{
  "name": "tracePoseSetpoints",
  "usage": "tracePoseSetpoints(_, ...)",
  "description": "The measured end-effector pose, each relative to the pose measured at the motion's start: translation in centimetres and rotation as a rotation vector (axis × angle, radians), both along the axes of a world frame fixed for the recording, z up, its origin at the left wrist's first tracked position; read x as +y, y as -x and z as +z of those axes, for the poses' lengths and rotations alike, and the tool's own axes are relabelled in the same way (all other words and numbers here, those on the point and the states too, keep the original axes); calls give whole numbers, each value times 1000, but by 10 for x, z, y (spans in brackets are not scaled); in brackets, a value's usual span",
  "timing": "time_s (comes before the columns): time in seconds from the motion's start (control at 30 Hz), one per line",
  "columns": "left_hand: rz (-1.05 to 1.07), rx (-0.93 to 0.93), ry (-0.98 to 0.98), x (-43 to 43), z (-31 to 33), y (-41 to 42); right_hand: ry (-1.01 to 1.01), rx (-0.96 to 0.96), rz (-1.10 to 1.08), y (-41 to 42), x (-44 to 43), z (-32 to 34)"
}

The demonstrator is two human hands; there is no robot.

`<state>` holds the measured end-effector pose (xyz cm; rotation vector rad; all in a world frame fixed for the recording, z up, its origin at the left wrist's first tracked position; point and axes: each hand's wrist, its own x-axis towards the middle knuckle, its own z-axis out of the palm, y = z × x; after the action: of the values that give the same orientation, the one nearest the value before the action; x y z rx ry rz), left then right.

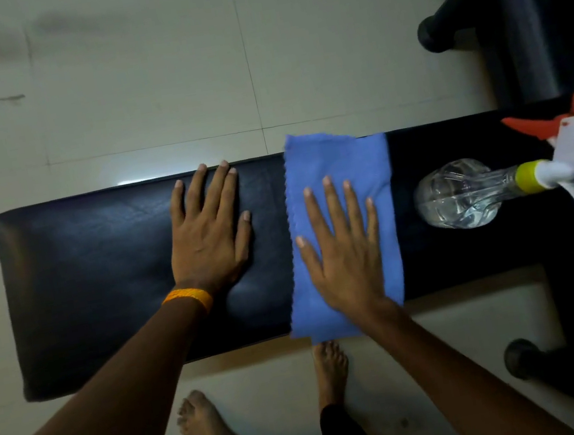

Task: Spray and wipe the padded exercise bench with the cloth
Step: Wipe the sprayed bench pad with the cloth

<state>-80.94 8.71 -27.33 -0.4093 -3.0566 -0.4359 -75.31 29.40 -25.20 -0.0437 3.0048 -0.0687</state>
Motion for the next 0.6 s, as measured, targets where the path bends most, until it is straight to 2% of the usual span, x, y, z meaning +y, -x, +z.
tracePoseSetpoints(0.07, 1, 4, 6, -1, 0, 0, 16, -27, 180, -9, 28, -2)
tracePoseSetpoints(0.1, 2, 0, 11, -1, -1, 0, 22, -27, 189, -12, 43, -3)
tracePoseSetpoints(0.17, 3, -11, 18, 0, 0, 0, 12, 15, 6, -20, 55, -5)
tracePoseSetpoints(0.23, 4, -18, 22, 0, 1, 0, -34, 63, -238, -37, 29, -6)
tracePoseSetpoints(0.3, 6, -20, 27, -1, 1, 0, -46, 78, -290, -48, -4, -7)
tracePoseSetpoints(0.33, 6, -20, 26, -1, 1, 0, -44, 54, -231, -46, -10, -7)
tracePoseSetpoints(0.43, 10, -22, 21, 0, 1, -2, -25, -18, 169, -3, 20, -5)
tracePoseSetpoints(0.47, 12, -18, 24, 0, 0, -2, -6, -10, 236, 16, 34, -5)
tracePoseSetpoints(0.5, 11, -16, 30, 0, 0, -1, 5, 1, 217, 35, 44, -8)
tracePoseSetpoints(0.6, 8, -14, 34, 1, 0, -1, 32, 83, -143, 66, 43, -14)
